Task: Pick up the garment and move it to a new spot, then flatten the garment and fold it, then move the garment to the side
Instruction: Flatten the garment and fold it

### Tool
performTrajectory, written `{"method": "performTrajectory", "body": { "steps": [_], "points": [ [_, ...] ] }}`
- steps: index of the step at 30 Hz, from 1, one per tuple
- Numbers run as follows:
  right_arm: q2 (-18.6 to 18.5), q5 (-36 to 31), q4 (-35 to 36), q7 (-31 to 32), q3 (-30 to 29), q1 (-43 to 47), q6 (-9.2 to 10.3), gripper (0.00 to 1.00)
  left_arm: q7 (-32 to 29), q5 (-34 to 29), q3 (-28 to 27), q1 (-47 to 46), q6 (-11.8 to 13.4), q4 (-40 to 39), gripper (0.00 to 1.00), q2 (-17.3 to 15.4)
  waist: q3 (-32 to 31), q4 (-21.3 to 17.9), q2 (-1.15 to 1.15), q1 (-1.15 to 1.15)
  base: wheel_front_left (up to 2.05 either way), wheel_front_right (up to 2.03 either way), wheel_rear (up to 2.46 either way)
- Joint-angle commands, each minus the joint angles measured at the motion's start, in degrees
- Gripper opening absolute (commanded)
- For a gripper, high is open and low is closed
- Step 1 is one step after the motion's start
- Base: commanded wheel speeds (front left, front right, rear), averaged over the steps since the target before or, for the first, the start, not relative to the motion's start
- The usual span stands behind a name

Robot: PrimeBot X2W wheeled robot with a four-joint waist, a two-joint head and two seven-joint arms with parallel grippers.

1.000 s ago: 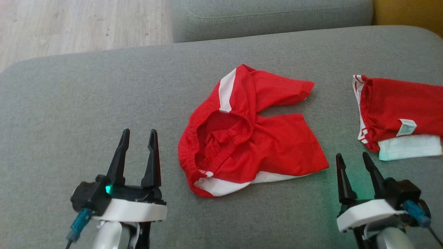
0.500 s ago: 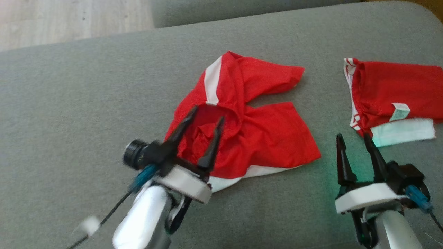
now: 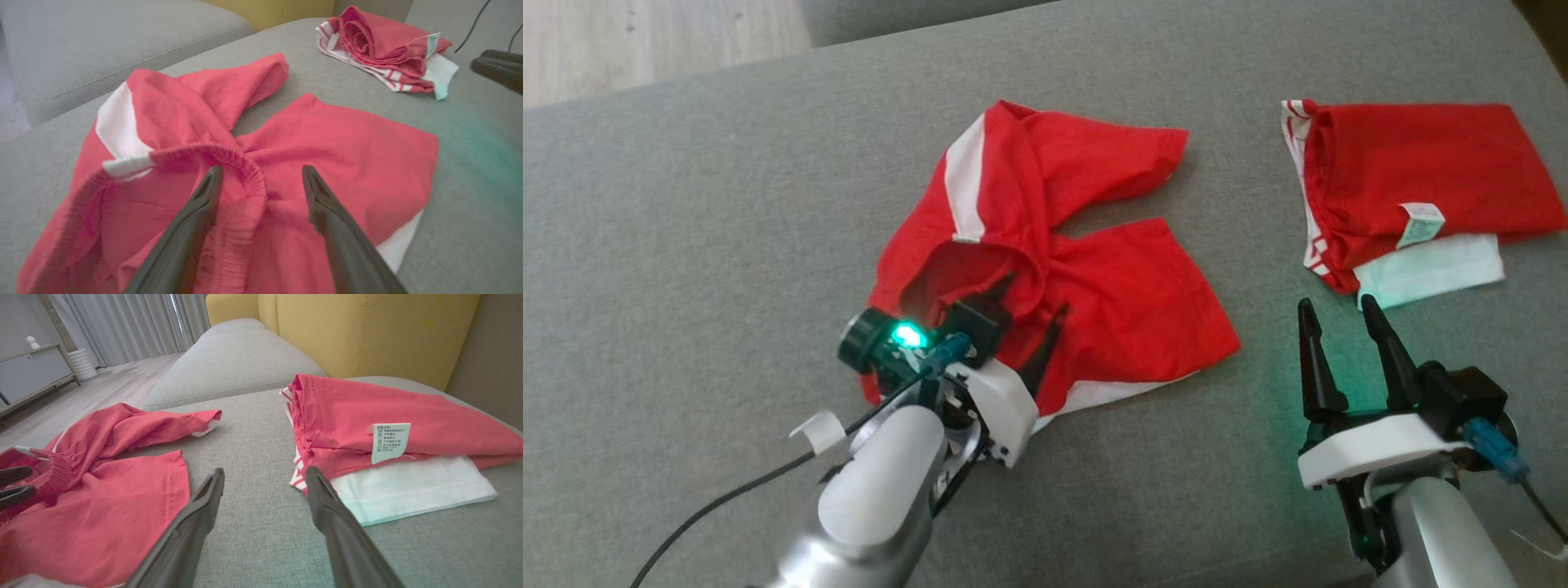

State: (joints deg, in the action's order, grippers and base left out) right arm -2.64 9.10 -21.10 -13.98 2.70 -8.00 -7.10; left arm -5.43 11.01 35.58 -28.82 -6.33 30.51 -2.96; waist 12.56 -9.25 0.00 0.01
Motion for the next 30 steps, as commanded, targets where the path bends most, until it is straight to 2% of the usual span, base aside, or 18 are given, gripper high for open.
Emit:
{"method": "performTrajectory", "body": {
  "steps": [1, 4, 10, 11, 13, 14, 21, 30],
  "points": [
    [-0.2, 0.6, 1.3, -0.8, 1.5, -2.2, -0.39, 1.00, 0.9, -0.7, -1.9, -3.2, 1.3, -1.0, 1.00, -0.6, 0.3, -0.5, 0.00, -0.01, 0.00, 0.00, 0.00],
    [-0.2, 0.9, 0.9, -0.9, 1.7, -2.4, -0.39, 1.00, 1.4, -1.1, -2.0, -4.1, 2.8, 1.3, 1.00, -0.7, 0.6, -1.2, 0.00, -0.01, 0.00, 0.00, 0.00],
    [-0.2, 1.1, 0.4, -1.0, 1.8, -2.6, -0.39, 1.00, 1.5, -1.1, -1.5, -5.1, 3.1, 3.5, 1.00, -0.6, 0.5, -1.7, 0.00, -0.01, 0.00, 0.00, 0.00],
    [-0.2, 1.1, 0.4, -1.0, 1.8, -2.7, -0.39, 1.00, 1.2, -1.0, -1.4, -5.2, 3.2, 3.9, 0.96, -0.6, 0.6, -1.8, 0.00, -0.01, 0.00, 0.00, 0.00],
    [-0.2, 1.2, 0.5, -1.0, 1.9, -2.9, -0.39, 1.00, 0.7, -0.8, -1.2, -5.5, 3.1, 4.6, 0.25, -0.6, 0.6, -1.8, 0.00, -0.01, 0.00, 0.00, 0.00],
    [-0.2, 1.3, 0.5, -1.0, 1.9, -2.9, -0.39, 1.00, 0.6, -0.7, -1.1, -5.6, 3.0, 4.8, 0.00, -0.6, 0.6, -1.9, 0.00, -0.01, 0.00, 0.00, 0.00],
    [-0.2, 1.3, 0.7, -1.0, 1.6, -2.9, -0.39, 1.00, 2.8, 1.0, -2.1, -6.5, 3.2, 4.3, 0.00, -0.5, 0.6, -1.5, 0.00, -0.01, 0.00, 0.00, 0.00],
    [-0.2, 0.9, 0.9, -1.0, 1.3, -2.4, -0.39, 1.00, 7.5, 8.3, -8.6, -8.2, 2.8, -0.6, 0.00, -1.1, -0.3, 1.2, 0.00, -0.01, 0.00, 0.00, 0.00]
  ]
}}
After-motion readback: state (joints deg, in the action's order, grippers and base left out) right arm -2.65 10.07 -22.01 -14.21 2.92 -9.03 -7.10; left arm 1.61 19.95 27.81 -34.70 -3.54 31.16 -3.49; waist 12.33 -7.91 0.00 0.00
